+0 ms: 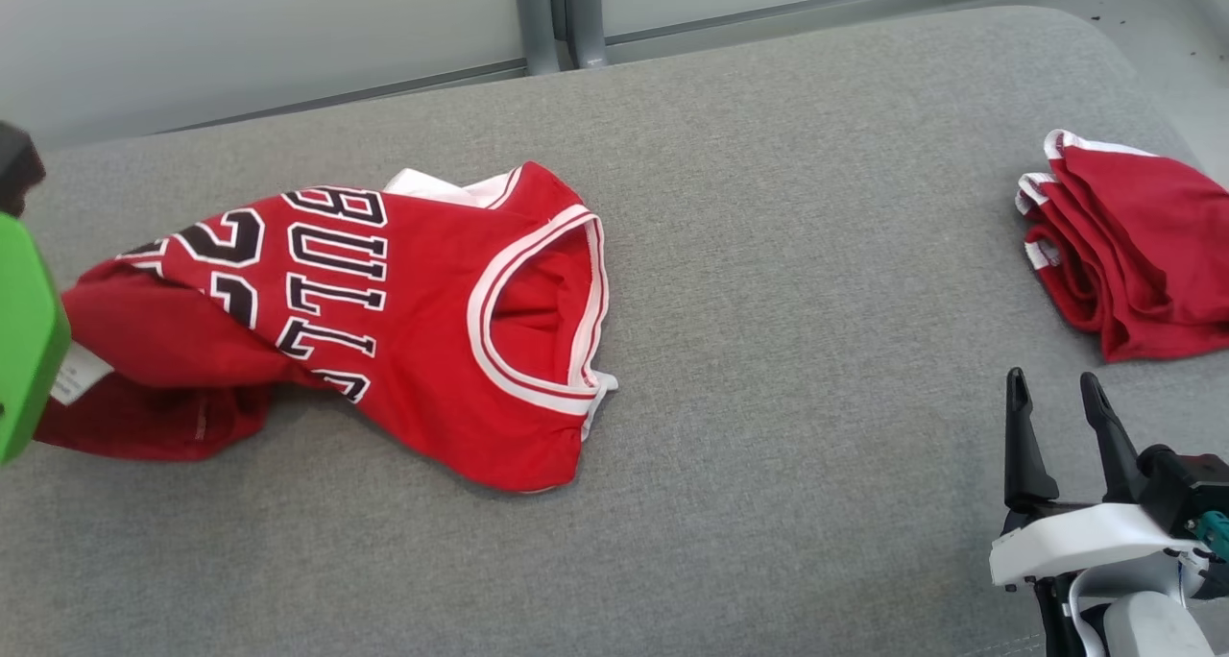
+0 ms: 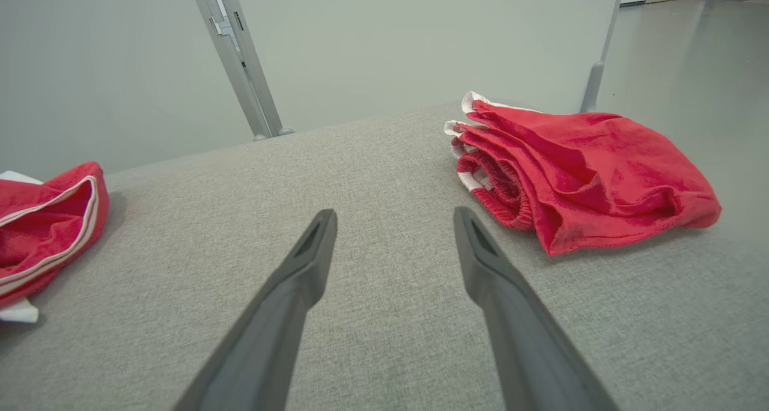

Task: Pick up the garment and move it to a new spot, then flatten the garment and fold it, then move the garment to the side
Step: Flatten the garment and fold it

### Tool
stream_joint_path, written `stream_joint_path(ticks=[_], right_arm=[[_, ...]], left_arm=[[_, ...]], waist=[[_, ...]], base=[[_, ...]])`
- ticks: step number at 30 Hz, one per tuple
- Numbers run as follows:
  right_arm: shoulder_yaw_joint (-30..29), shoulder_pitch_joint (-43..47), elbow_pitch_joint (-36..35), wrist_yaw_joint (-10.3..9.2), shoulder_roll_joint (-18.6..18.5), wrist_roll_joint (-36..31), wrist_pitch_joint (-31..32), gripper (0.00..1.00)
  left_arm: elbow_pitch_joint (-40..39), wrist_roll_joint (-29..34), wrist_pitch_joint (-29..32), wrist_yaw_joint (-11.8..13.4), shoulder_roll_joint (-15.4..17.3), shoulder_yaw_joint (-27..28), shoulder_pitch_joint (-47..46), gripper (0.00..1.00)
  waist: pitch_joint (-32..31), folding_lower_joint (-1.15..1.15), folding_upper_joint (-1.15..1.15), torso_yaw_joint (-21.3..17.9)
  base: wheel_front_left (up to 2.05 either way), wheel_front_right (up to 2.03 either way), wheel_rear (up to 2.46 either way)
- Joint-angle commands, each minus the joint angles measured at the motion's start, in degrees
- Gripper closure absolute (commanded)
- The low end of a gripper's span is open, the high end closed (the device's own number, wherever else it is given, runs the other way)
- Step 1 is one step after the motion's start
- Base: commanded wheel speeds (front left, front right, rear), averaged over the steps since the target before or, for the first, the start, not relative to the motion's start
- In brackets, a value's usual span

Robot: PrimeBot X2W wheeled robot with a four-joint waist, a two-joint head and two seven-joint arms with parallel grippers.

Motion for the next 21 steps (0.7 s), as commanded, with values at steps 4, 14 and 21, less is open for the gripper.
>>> stream_joint_path(ticks=[4, 14, 21], right_arm=[[0.23, -0.67, -0.45, 0.0, -0.08, -1.35, -0.17, 0.0], [1.15, -1.84, -0.73, 0.0, -0.1, -4.14, -0.17, 0.0], [1.68, -1.79, -0.67, 0.0, -0.1, -4.63, -0.17, 0.0]], left_arm=[[0.55, -2.04, -6.1, 2.99, -0.09, 0.83, 8.67, 1.0], [6.64, -3.59, -16.89, 5.91, -5.2, 1.12, 17.76, 0.0], [11.22, -4.12, -22.19, 8.33, -8.07, 3.5, 18.02, 0.0]], waist=[[0.94, 0.0, 0.69, 2.65], [2.05, 0.0, 0.69, 6.91], [2.35, 0.0, 0.69, 8.09]], base=[[0.0, 0.0, 0.0], [0.0, 0.0, 0.0], [0.0, 0.0, 0.0]])
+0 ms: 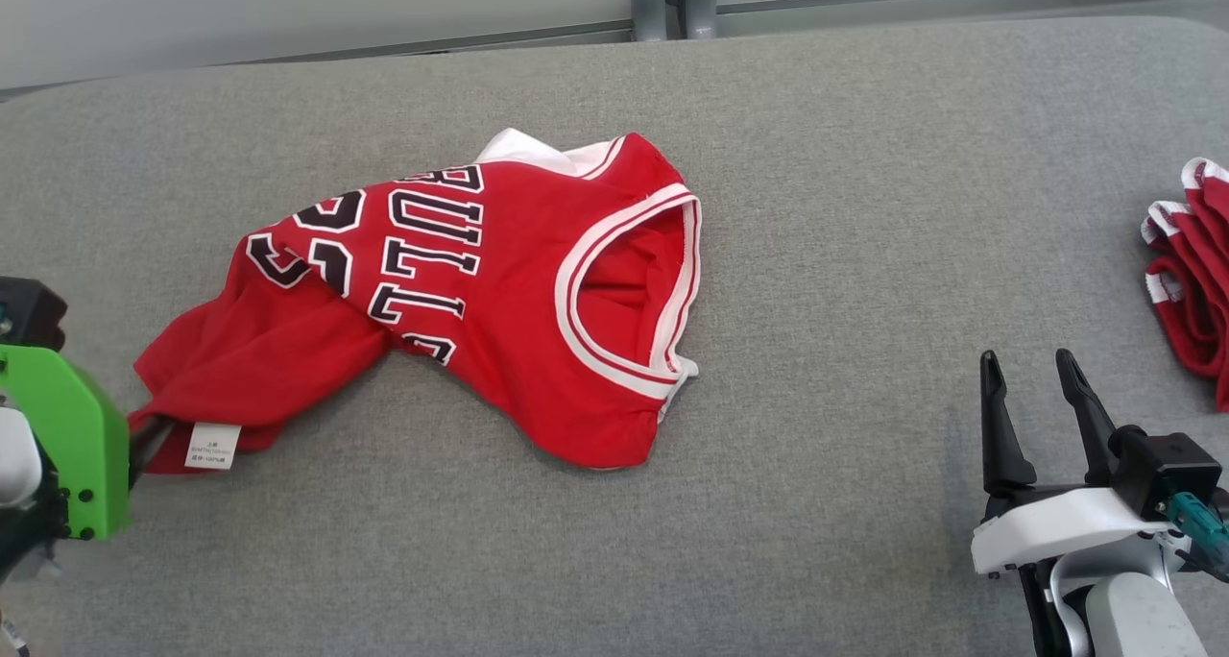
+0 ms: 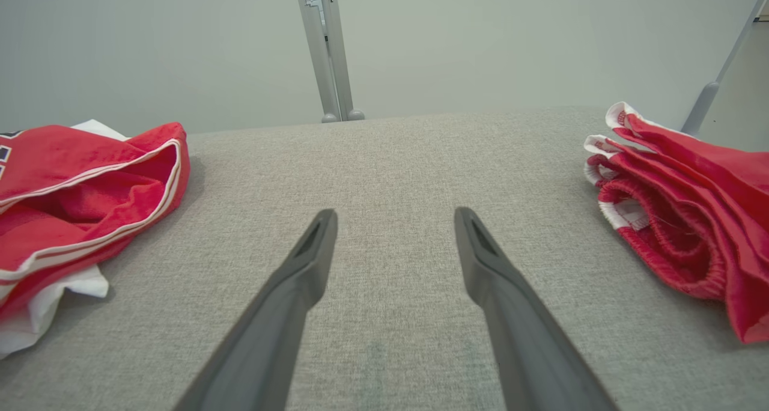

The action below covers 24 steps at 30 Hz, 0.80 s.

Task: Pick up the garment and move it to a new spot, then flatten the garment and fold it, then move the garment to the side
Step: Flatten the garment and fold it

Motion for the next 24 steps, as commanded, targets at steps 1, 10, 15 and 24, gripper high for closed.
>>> stream_joint_path(ticks=[1, 10, 15, 24], right_arm=[[0.0, -0.14, -0.15, 0.0, -0.17, -0.12, -0.17, 0.0], [0.43, -0.43, -0.16, 0.0, -0.17, 0.64, -0.17, 0.0], [-0.15, 0.3, -0.28, 0.0, -0.17, 0.72, -0.17, 0.0], [-0.1, 0.12, -0.65, 0.0, -0.16, 0.03, -0.17, 0.0]], left_arm=[[0.41, -0.05, -0.44, 0.46, 0.2, 0.6, 0.78, 0.0], [-1.82, 1.03, -15.9, 6.74, -2.59, 8.41, 1.8, 0.0], [-14.84, 5.35, -22.53, 9.9, -8.8, 4.66, 5.52, 0.0], [-16.13, 10.06, -23.86, 11.1, -23.37, -10.14, 6.66, 0.0]], waist=[[0.18, 0.0, 0.69, 0.21], [0.98, 0.0, 0.69, -0.54], [1.23, 0.0, 0.69, -1.26], [1.99, 0.0, 0.69, -3.28]], base=[[0.0, 0.0, 0.0], [0.0, 0.0, 0.0], [0.0, 0.0, 0.0], [0.0, 0.0, 0.0]])
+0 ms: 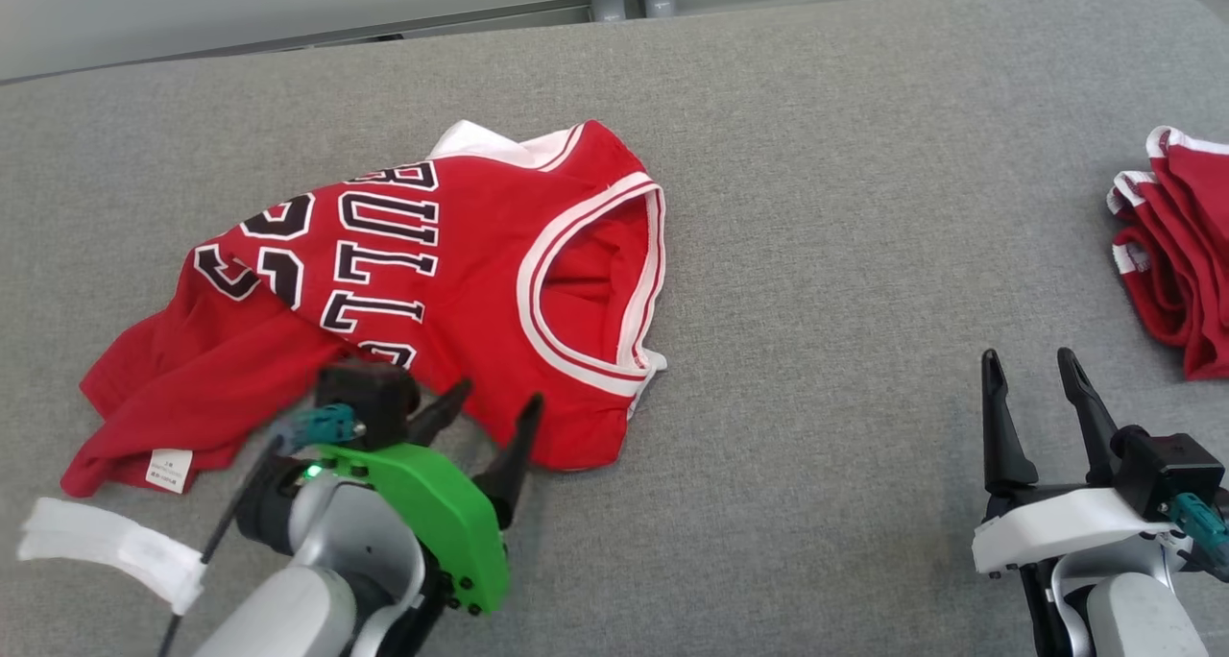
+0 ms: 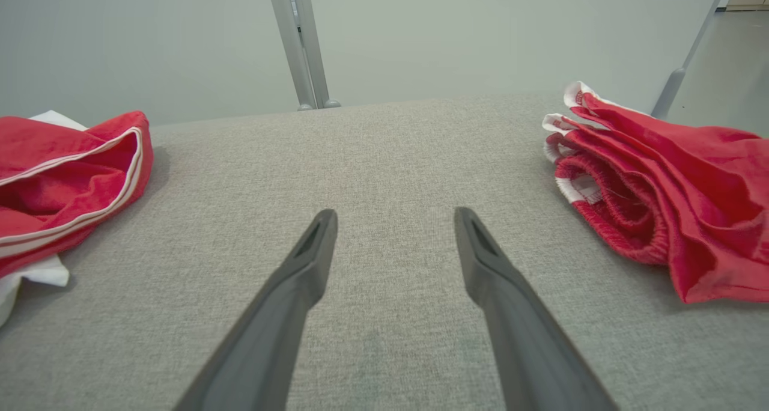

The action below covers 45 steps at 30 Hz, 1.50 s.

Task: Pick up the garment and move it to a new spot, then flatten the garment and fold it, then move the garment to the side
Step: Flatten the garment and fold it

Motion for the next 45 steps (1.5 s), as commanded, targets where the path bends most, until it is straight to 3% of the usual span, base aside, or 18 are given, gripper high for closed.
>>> stream_joint_path(ticks=[1, 7, 17, 18, 19, 23, 27, 31, 40, 45], right_arm=[[-0.39, 0.04, -0.36, 0.0, -0.16, -0.38, -0.17, 0.0], [-0.56, 0.23, -0.44, 0.0, -0.13, 0.02, -0.17, 0.0], [-0.24, -0.38, -0.17, 0.0, -0.13, 0.99, -0.17, 0.0], [-0.31, -0.46, -0.18, 0.0, -0.14, 1.05, -0.17, 0.0], [-0.33, -0.5, -0.13, 0.0, -0.14, 1.09, -0.17, 0.0], [-0.27, -0.52, 0.05, 0.0, -0.14, 1.52, -0.17, 0.0], [-0.16, 0.0, 0.22, 0.0, -0.15, 1.93, -0.17, 0.0], [-0.88, 1.12, 0.42, 0.0, -0.14, 2.19, -0.17, 0.0], [-1.32, 2.68, 1.05, 0.0, -0.15, 1.78, -0.17, 0.0], [-0.73, 2.49, 0.95, 0.0, -0.15, 2.32, -0.17, 0.0]], left_arm=[[0.91, 0.21, 0.19, -0.59, -1.59, -1.65, -0.55, 0.0], [5.34, -0.08, 0.61, -1.73, -5.48, -3.91, -3.31, 0.0], [16.15, 2.69, 5.5, -3.85, -4.95, -7.67, -8.61, 0.0], [17.38, 3.03, 5.74, -4.18, -4.86, -7.99, -9.05, 0.55], [18.62, 3.45, 5.86, -4.41, -4.71, -8.41, -9.49, 1.0], [21.54, 3.52, 5.49, -5.85, -4.91, -8.98, -10.58, 1.0], [19.57, 3.52, 5.23, -7.86, -3.76, -9.28, -11.45, 1.0], [9.33, 3.16, 6.25, -9.28, -0.88, -8.94, -11.53, 1.0], [-12.28, 3.0, 11.86, -8.22, 5.35, -7.98, -11.68, 1.0], [-19.36, -1.71, 17.74, -9.55, 8.08, -8.86, -10.89, 1.0]], waist=[[0.22, 0.0, 0.69, -0.61], [0.63, 0.0, 0.69, -1.62], [0.9, 0.0, 0.69, -3.47], [0.95, 0.0, 0.69, -3.67], [0.97, 0.0, 0.69, -3.88], [0.83, 0.0, 0.69, -4.58], [0.53, 0.0, 0.69, -4.98], [-0.42, 0.0, 0.69, -4.52], [-3.5, 0.0, 0.69, -3.19], [-3.64, 0.0, 0.69, -3.99]], base=[[0.0, 0.0, 0.0], [0.0, 0.0, 0.0], [0.0, 0.0, 0.0], [0.0, 0.0, 0.0], [0.0, 0.0, 0.0], [0.0, 0.0, 0.0], [0.0, 0.0, 0.0], [0.0, 0.0, 0.0], [0.0, 0.0, 0.0], [0.0, 0.0, 0.0]])
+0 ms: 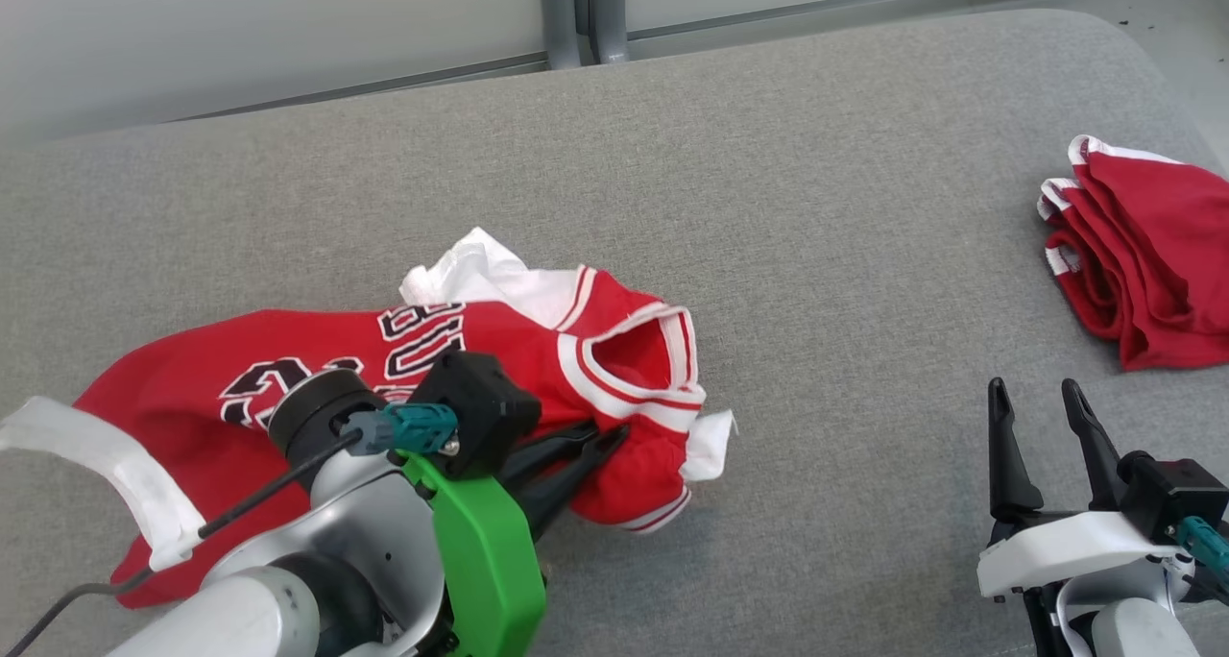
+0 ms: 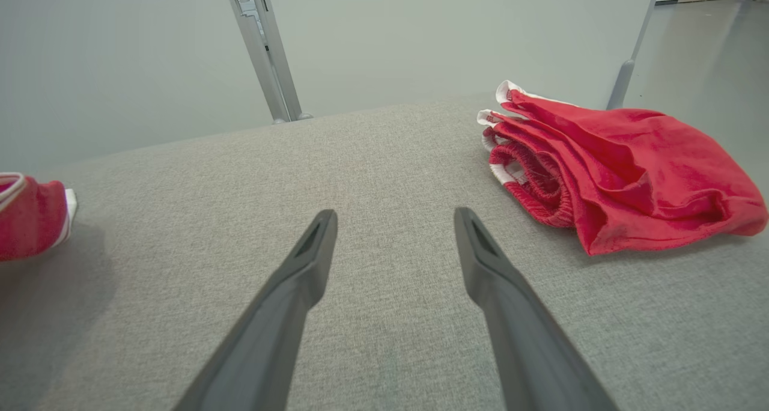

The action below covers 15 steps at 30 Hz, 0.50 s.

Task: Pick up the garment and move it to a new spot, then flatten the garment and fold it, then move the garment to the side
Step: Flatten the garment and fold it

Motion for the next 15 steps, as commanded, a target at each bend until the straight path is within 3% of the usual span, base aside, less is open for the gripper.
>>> stream_joint_path(ticks=[1, 5, 15], right_arm=[[0.25, 0.37, 0.07, 0.0, -0.16, 0.39, -0.17, 0.0], [1.1, -0.3, 0.58, 0.0, -0.18, 1.47, -0.17, 0.0], [0.47, -0.16, 0.87, 0.0, -0.14, 2.48, -0.17, 0.0]], left_arm=[[0.23, -1.04, 1.42, -0.37, 1.14, 0.04, -0.1, 1.0], [5.53, -2.73, 3.26, -0.68, 1.22, -0.39, -0.55, 1.0], [21.85, -2.68, -2.41, -1.07, -3.52, -1.83, 2.85, 1.0]], waist=[[0.39, 0.0, 0.69, -0.67], [1.71, 0.0, 0.69, -2.37], [4.38, 0.0, 0.69, -5.36]], base=[[0.0, 0.0, 0.0], [0.0, 0.0, 0.0], [0.0, 0.0, 0.0]])
